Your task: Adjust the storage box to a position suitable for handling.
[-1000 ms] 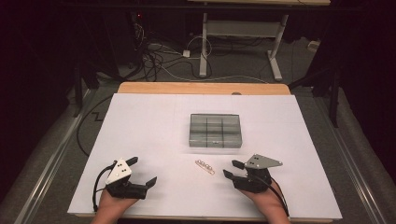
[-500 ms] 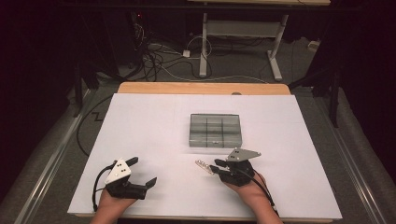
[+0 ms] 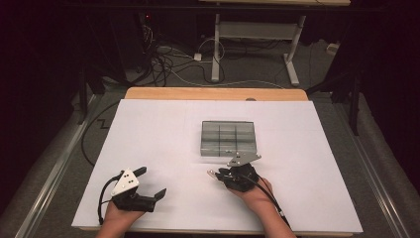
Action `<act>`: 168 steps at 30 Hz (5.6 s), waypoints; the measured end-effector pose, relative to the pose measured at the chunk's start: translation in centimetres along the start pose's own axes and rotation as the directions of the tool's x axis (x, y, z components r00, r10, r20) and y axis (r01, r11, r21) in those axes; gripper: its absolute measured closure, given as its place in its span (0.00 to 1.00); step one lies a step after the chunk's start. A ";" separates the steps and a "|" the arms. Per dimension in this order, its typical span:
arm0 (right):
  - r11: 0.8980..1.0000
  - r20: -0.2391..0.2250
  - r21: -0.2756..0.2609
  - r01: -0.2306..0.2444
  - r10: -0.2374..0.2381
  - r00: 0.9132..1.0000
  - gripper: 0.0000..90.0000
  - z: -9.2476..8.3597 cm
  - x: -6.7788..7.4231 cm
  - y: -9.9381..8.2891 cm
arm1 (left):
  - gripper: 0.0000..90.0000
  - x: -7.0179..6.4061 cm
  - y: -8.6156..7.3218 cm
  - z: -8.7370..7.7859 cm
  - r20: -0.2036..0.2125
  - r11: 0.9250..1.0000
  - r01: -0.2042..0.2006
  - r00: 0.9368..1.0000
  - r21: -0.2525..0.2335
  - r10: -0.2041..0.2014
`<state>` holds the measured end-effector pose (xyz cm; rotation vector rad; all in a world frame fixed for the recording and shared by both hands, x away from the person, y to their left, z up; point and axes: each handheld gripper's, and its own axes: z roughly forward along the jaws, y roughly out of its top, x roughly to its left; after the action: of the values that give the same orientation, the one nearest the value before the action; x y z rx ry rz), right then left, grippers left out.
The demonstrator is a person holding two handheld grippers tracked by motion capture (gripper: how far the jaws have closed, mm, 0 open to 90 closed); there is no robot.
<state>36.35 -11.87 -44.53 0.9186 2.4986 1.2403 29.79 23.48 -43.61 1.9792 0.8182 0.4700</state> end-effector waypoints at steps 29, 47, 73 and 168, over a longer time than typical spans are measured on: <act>0.998 0.041 -0.061 -0.010 0.012 0.999 0.90 -4.3 -0.3 -1.6 | 0.00 0.0 0.0 0.1 0.003 1.000 -0.002 1.000 0.008 0.002; 0.989 0.144 -0.116 -0.089 0.105 0.984 0.91 -11.2 -1.5 -7.9 | 0.00 0.0 0.0 0.1 0.000 1.000 -0.001 1.000 0.008 0.001; 0.975 0.203 -0.120 -0.189 0.210 0.956 0.90 -13.8 -2.4 -12.2 | 0.00 0.0 0.0 0.1 0.001 1.000 0.001 1.000 0.006 -0.001; 0.953 0.252 -0.247 -0.174 0.237 0.938 1.00 -9.1 -6.9 -3.4 | 0.97 0.9 0.3 0.3 -0.020 0.994 0.102 0.995 0.038 -0.101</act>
<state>36.32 -23.58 -42.07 1.2265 2.0422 1.3125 30.71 23.82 -43.46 1.9606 0.9403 0.4158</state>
